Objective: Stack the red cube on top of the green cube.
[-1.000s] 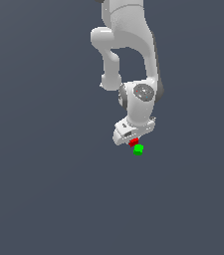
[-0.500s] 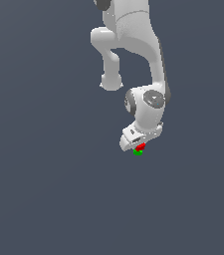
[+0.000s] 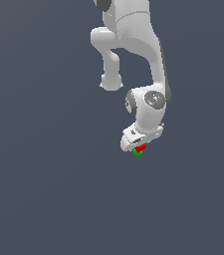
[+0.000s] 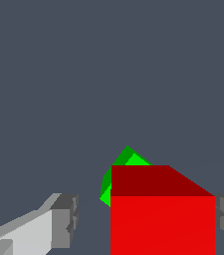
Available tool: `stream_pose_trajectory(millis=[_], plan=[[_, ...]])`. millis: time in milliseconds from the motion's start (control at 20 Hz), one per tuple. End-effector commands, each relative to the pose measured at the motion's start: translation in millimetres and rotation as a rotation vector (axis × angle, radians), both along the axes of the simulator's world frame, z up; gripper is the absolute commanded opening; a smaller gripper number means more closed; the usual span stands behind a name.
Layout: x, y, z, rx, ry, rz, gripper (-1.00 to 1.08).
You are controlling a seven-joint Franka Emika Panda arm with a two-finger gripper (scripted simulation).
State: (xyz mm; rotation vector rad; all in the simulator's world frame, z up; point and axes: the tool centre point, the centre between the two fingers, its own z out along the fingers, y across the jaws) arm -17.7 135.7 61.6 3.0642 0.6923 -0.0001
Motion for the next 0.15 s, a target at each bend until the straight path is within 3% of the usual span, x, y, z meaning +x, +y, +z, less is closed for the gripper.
stream_pose_trajectory(millis=[0,100], plan=[[0.1,0.0,0.0,0.0,0.0,0.0,1.0],[0.1,0.0,0.0,0.0,0.0,0.0,1.0]])
